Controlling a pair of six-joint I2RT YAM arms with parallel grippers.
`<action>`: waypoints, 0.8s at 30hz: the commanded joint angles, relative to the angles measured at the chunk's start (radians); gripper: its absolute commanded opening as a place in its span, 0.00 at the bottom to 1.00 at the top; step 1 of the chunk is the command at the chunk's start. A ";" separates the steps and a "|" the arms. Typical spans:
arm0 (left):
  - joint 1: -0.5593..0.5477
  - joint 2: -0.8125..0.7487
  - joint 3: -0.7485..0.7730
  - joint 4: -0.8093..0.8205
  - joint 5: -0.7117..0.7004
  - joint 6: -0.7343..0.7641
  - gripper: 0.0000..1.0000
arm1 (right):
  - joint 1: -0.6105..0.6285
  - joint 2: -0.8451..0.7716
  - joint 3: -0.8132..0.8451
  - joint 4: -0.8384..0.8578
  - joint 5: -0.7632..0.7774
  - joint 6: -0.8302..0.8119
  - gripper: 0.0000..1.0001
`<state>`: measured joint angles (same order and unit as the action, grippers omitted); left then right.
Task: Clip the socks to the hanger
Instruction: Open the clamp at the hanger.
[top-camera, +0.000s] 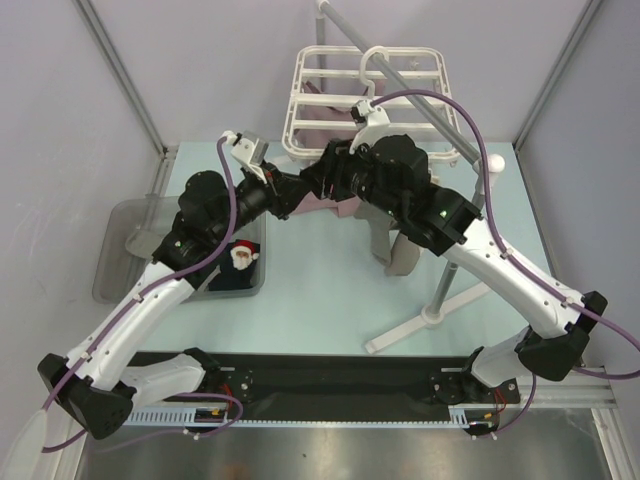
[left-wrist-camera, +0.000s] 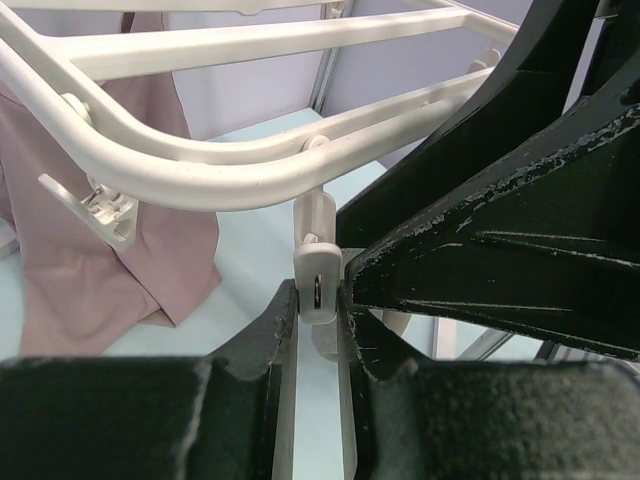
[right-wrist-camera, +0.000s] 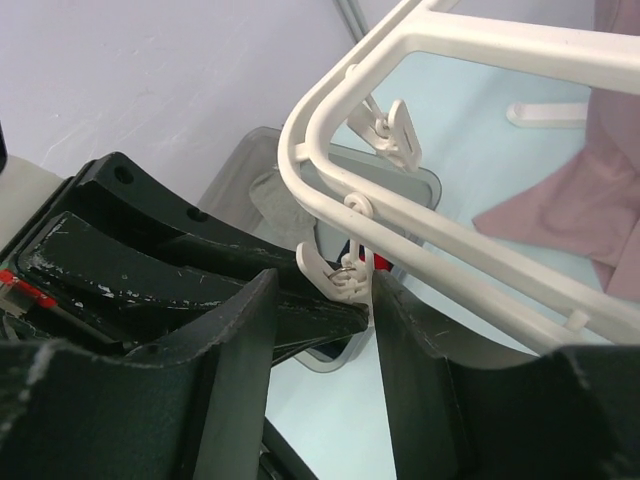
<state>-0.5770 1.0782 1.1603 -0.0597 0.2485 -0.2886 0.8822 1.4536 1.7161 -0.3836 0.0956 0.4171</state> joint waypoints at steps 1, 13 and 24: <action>0.008 0.002 0.044 0.011 0.028 -0.020 0.00 | 0.009 0.001 -0.001 0.051 0.061 -0.011 0.47; 0.008 0.006 0.045 0.021 0.031 -0.029 0.00 | 0.023 0.025 0.005 0.067 0.153 -0.015 0.47; 0.008 0.011 0.045 0.024 0.029 -0.037 0.00 | 0.037 0.062 0.023 0.086 0.178 -0.028 0.45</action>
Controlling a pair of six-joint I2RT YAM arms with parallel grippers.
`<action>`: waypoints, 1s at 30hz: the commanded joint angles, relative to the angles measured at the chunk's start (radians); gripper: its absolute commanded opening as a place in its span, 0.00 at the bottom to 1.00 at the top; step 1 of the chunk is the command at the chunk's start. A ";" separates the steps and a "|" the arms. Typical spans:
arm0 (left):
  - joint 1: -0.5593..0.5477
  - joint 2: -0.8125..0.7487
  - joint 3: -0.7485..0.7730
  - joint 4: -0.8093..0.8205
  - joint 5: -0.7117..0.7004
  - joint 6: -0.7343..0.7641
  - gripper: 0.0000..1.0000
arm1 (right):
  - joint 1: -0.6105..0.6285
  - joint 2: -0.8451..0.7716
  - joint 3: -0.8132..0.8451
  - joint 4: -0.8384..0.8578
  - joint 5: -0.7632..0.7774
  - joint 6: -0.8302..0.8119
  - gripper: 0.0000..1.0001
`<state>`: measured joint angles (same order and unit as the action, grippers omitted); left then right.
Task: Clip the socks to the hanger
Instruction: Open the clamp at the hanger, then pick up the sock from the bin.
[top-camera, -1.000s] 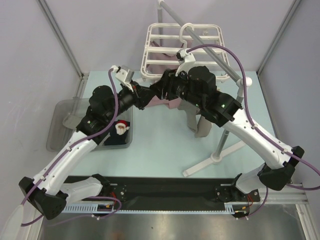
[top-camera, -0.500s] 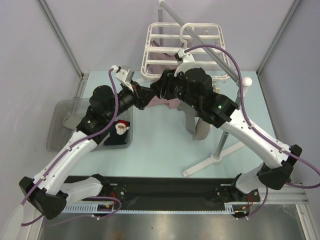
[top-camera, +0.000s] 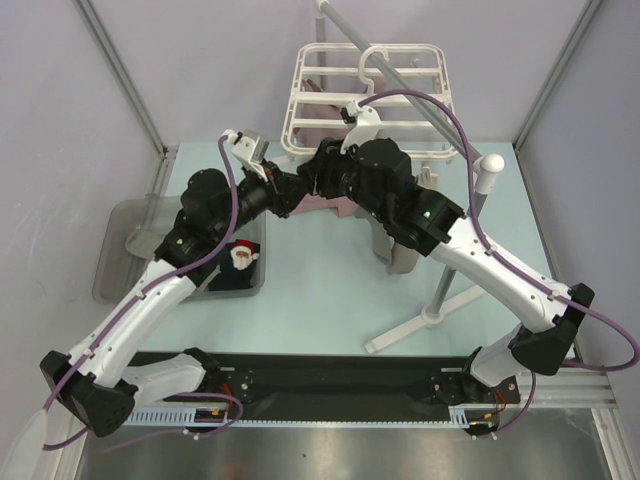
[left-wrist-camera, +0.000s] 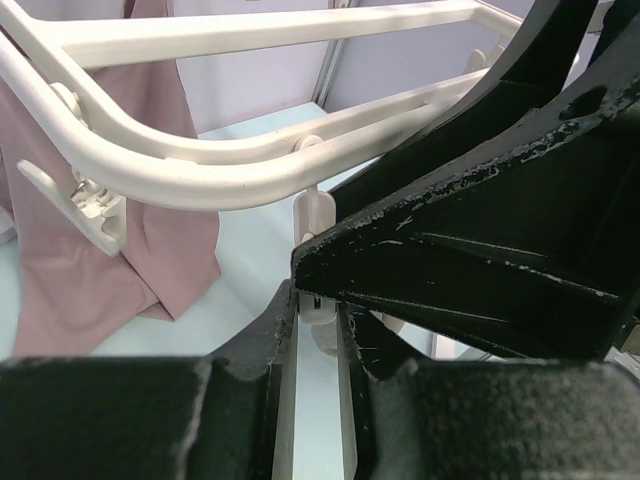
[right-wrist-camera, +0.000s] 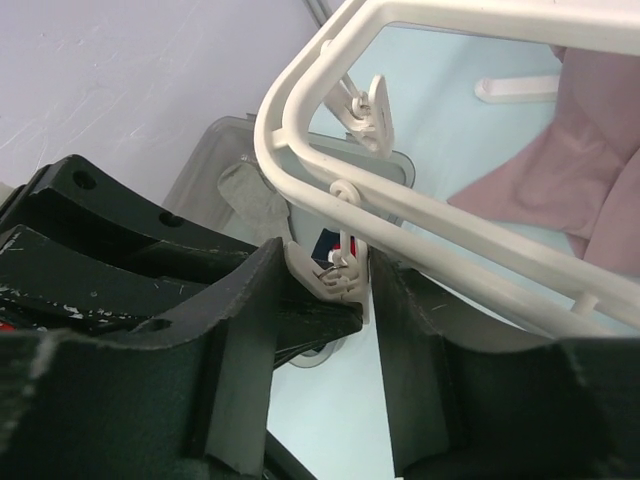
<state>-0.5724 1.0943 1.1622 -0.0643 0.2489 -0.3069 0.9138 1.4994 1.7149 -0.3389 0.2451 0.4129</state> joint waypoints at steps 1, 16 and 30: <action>0.003 -0.004 0.044 0.029 0.029 -0.018 0.00 | 0.005 0.019 0.026 0.040 0.029 -0.025 0.43; 0.006 -0.141 -0.005 -0.054 -0.091 -0.031 0.59 | -0.023 0.021 0.025 0.014 0.026 -0.033 0.00; 0.429 -0.280 -0.080 -0.594 -0.217 -0.210 0.73 | -0.050 -0.013 -0.034 0.034 -0.020 -0.026 0.00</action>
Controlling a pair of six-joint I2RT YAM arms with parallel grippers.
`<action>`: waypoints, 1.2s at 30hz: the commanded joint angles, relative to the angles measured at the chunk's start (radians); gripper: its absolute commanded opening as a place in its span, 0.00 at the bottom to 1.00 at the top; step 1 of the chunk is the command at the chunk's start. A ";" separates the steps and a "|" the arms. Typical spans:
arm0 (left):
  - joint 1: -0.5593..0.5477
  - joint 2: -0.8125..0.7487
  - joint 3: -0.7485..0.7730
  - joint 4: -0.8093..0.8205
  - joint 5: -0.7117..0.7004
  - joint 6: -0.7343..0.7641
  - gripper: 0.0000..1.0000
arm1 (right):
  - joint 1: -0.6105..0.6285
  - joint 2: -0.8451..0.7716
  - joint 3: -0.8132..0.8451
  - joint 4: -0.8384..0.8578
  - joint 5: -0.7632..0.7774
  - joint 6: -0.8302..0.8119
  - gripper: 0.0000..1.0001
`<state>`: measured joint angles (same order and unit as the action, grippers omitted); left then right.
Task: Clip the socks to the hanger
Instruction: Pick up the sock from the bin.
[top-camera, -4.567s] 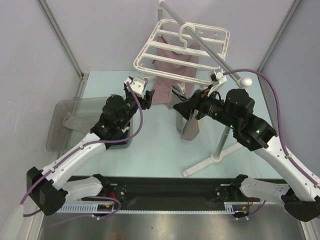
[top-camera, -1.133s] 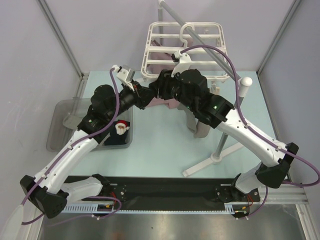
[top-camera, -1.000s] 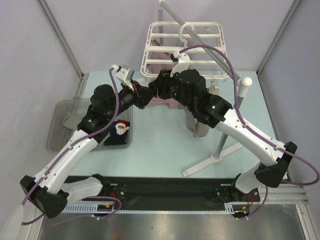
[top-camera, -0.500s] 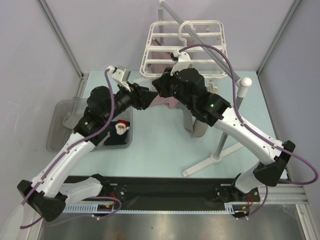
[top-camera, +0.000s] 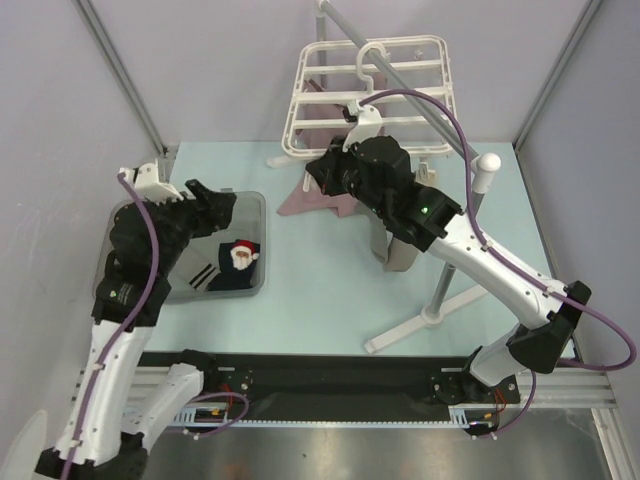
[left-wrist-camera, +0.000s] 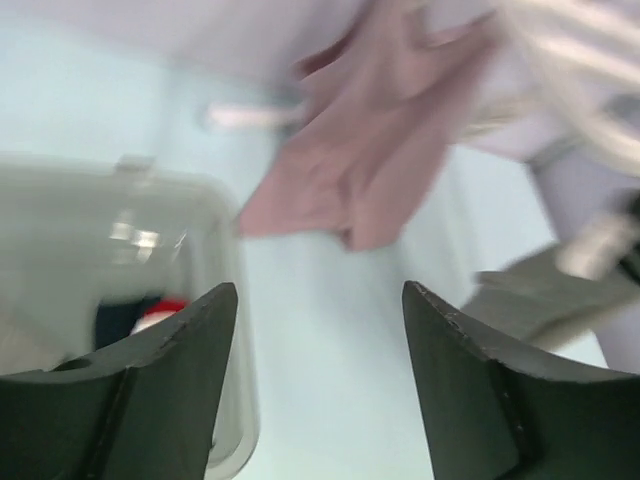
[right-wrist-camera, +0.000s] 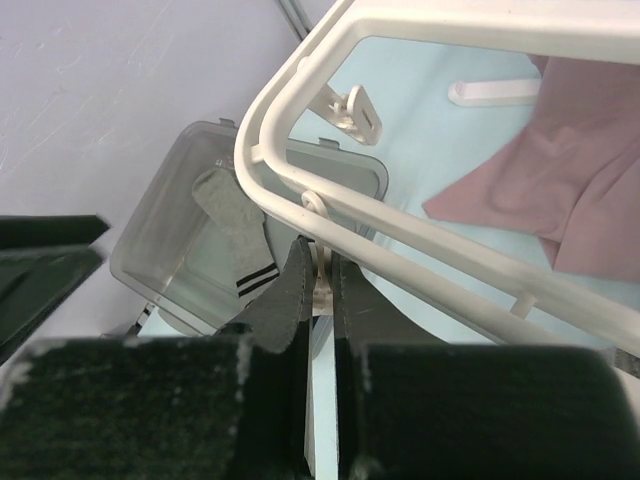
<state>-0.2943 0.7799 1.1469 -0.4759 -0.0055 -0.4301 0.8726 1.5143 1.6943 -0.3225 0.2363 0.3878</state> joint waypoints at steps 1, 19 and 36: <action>0.190 0.047 -0.084 -0.190 0.056 -0.107 0.73 | -0.011 -0.031 -0.016 0.019 -0.011 0.003 0.00; 0.541 0.499 -0.214 -0.178 -0.123 -0.395 0.60 | -0.003 -0.059 -0.061 0.023 -0.043 0.023 0.00; 0.547 0.912 -0.083 -0.383 -0.205 -0.530 0.56 | 0.003 -0.055 -0.088 0.043 -0.057 0.036 0.00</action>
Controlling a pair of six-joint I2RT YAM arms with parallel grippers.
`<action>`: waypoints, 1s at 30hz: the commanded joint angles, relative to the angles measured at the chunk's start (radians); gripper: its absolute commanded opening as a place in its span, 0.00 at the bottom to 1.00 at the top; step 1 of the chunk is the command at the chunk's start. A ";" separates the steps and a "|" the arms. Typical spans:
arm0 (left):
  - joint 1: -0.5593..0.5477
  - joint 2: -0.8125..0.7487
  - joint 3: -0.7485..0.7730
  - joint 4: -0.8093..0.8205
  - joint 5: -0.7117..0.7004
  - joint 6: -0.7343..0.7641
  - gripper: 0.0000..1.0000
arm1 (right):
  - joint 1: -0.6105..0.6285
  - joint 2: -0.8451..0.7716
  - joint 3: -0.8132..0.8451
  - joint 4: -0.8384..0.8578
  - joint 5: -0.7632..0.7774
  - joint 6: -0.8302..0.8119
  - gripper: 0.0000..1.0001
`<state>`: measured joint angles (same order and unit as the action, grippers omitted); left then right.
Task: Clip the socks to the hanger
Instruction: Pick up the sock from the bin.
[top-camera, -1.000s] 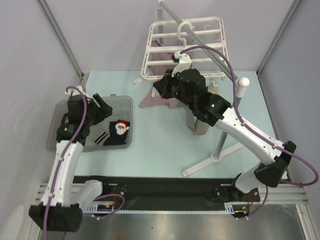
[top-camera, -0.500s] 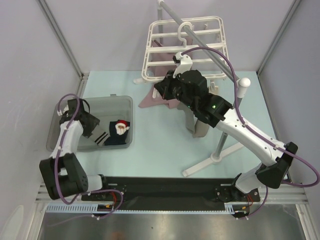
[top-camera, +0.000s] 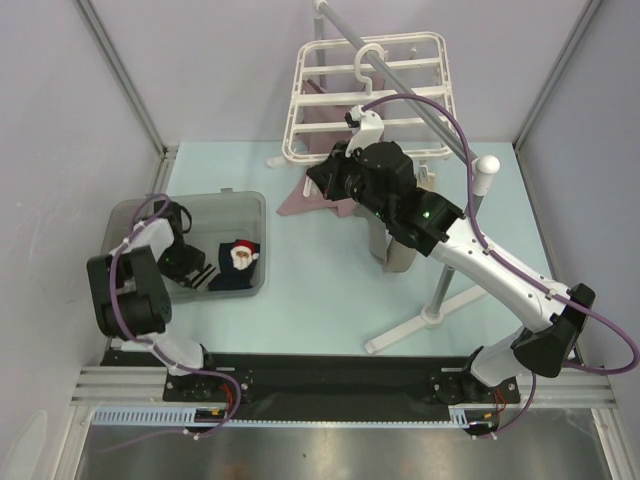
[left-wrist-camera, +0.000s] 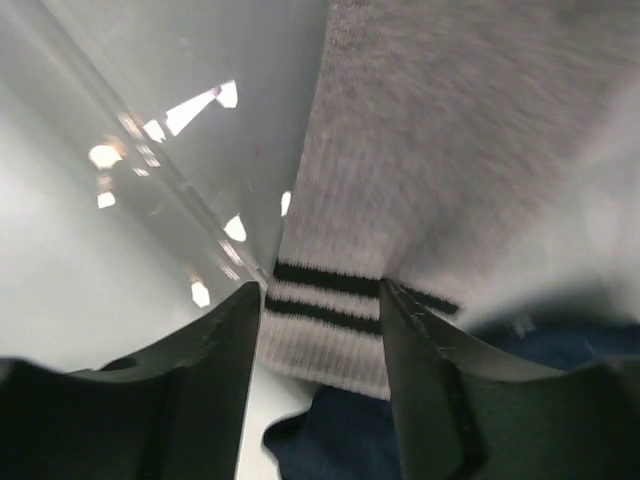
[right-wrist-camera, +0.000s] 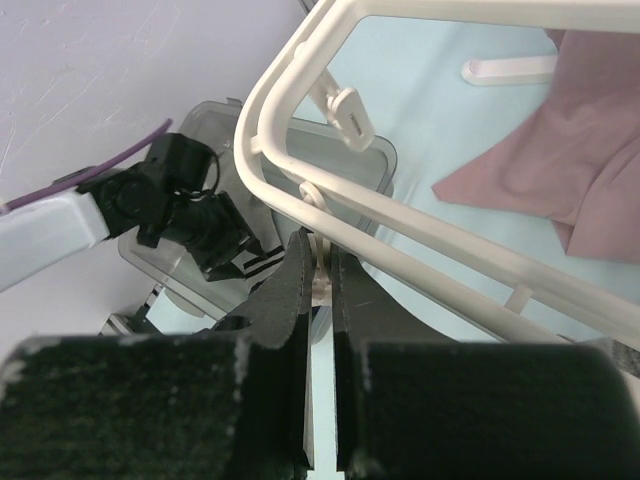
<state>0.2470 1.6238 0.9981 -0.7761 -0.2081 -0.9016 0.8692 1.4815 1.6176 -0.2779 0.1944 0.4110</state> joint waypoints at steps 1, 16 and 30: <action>0.006 0.115 0.073 -0.080 0.027 -0.053 0.54 | 0.007 -0.024 -0.013 -0.001 -0.013 0.011 0.00; 0.005 -0.135 0.057 -0.055 0.039 0.001 0.00 | 0.016 -0.017 -0.016 0.000 -0.012 0.009 0.00; -0.089 -0.645 0.073 0.110 0.413 0.084 0.00 | 0.022 -0.023 -0.019 0.017 -0.027 0.005 0.00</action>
<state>0.1711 1.0069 1.0550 -0.7254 0.0475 -0.8135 0.8795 1.4803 1.6093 -0.2581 0.1959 0.4137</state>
